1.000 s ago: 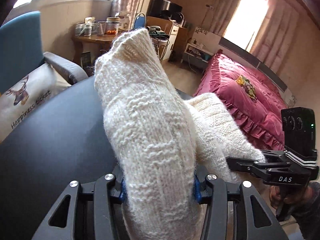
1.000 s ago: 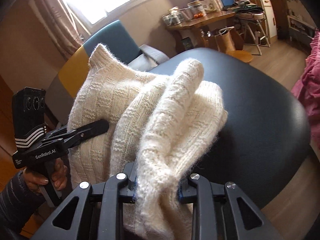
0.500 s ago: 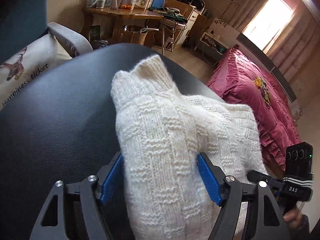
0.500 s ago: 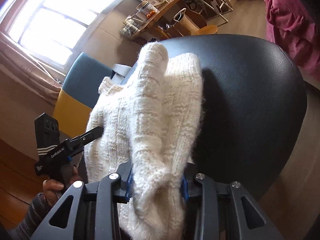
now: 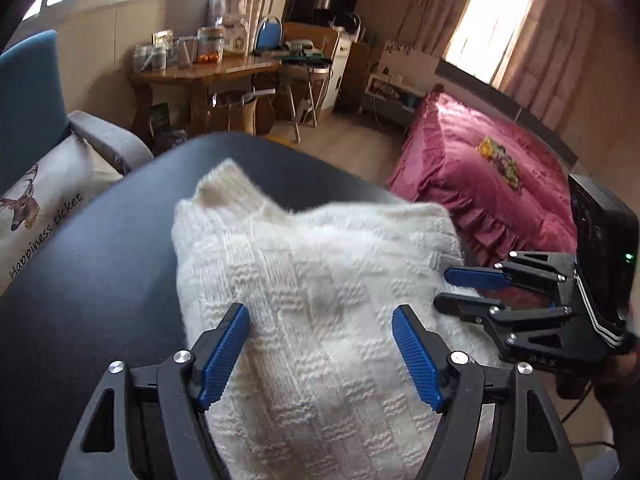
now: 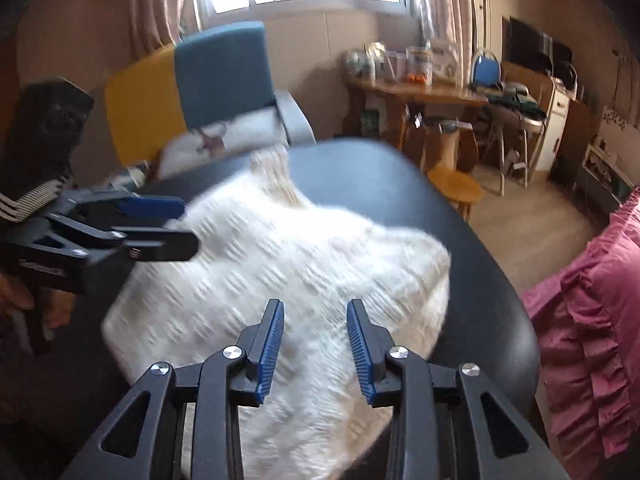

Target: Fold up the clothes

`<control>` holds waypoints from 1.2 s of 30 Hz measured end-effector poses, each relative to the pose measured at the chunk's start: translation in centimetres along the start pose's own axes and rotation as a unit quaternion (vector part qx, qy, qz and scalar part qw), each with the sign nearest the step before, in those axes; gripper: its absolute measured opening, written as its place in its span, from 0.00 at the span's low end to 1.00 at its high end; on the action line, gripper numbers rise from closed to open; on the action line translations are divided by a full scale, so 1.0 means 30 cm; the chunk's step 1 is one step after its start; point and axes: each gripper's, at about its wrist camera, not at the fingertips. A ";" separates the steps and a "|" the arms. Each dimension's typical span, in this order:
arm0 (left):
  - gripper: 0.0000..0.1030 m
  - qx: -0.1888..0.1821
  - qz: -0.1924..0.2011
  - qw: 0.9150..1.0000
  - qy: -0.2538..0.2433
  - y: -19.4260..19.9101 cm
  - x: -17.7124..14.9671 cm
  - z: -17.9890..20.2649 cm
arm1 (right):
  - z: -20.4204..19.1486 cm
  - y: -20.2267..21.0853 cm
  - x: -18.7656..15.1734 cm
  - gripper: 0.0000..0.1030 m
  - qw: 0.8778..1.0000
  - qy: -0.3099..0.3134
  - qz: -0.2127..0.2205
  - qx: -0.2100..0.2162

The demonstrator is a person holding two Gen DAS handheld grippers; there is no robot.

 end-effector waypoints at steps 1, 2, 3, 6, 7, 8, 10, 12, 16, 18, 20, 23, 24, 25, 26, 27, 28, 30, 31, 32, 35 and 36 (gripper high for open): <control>0.73 0.011 0.001 1.000 -0.006 -0.022 -0.017 0.014 | 0.034 -0.032 -0.024 0.27 1.000 -0.012 -0.009 -0.003; 0.73 0.021 0.002 1.000 -0.012 -0.045 -0.035 0.029 | 0.075 -0.032 -0.056 0.28 0.999 -0.031 0.010 0.017; 0.73 0.032 0.004 0.999 -0.018 -0.066 -0.052 0.043 | 0.104 -0.031 -0.080 0.28 0.998 -0.047 0.024 0.031; 0.74 0.040 0.015 0.999 0.004 -0.073 -0.048 0.041 | 0.124 -0.022 -0.108 0.28 0.996 -0.072 0.046 0.038; 0.74 0.042 0.016 0.999 0.011 -0.073 -0.043 0.040 | 0.122 -0.020 -0.109 0.28 0.995 -0.075 0.049 0.036; 0.74 0.047 0.017 0.999 0.012 -0.061 -0.037 0.044 | 0.119 -0.018 -0.107 0.28 0.995 -0.077 0.049 0.033; 0.74 0.066 0.020 0.997 0.018 -0.024 -0.029 0.051 | 0.114 0.001 -0.104 0.29 0.995 -0.082 0.053 0.030; 0.76 0.091 0.023 0.995 0.029 0.025 -0.025 0.058 | 0.110 0.043 -0.094 0.30 0.993 -0.100 0.058 0.030; 0.85 0.137 0.024 0.989 0.048 0.145 -0.051 0.071 | 0.073 0.192 -0.104 0.31 0.982 -0.154 0.103 0.046; 0.87 0.160 0.018 0.986 0.047 0.194 -0.072 0.094 | 0.026 0.269 -0.122 0.31 0.977 -0.160 0.132 0.057; 0.93 0.172 0.015 0.984 0.054 0.237 -0.096 0.121 | -0.016 0.290 -0.148 0.31 0.976 -0.160 0.132 0.060; 0.97 0.194 0.018 0.979 0.065 0.292 -0.132 0.161 | -0.073 0.297 -0.190 0.31 0.978 -0.158 0.118 0.061; 0.98 0.202 0.024 0.977 0.068 0.312 -0.145 0.177 | -0.092 0.300 -0.204 0.31 0.979 -0.157 0.114 0.062; 0.98 0.213 0.023 0.974 0.070 0.328 -0.154 0.193 | -0.111 0.302 -0.218 0.31 0.980 -0.157 0.109 0.063; 0.98 0.213 0.017 0.975 0.068 0.337 -0.160 0.209 | -0.130 0.304 -0.232 0.31 0.980 -0.156 0.105 0.063; 0.98 0.213 0.012 0.975 0.066 0.347 -0.165 0.224 | -0.150 0.307 -0.246 0.31 0.981 -0.155 0.100 0.064; 0.98 0.206 0.024 0.976 0.068 0.371 -0.174 0.237 | -0.169 0.309 -0.260 0.31 0.981 -0.155 0.096 0.064; 0.98 0.192 0.049 0.978 0.072 0.418 -0.190 0.262 | -0.204 0.312 -0.284 0.31 0.982 -0.151 0.087 0.066; 0.98 0.192 0.059 0.977 0.075 0.443 -0.192 0.270 | -0.214 0.312 -0.289 0.31 0.983 -0.147 0.085 0.066; 0.98 0.192 0.070 0.976 0.077 0.469 -0.194 0.279 | -0.222 0.317 -0.292 0.31 0.984 -0.144 0.084 0.065; 0.98 0.251 0.081 0.963 0.053 0.528 -0.170 0.316 | -0.240 0.329 -0.301 0.31 0.985 -0.137 0.083 0.066; 0.98 0.261 0.081 0.961 0.043 0.541 -0.160 0.325 | -0.243 0.329 -0.301 0.31 0.985 -0.136 0.080 0.066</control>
Point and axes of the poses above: each gripper's, at about its wrist camera, not at the fingertips, and y roughly against the way its jaws point, z to its right, x to its top, and after that the axes turned 15 degrees about -y, right-handed
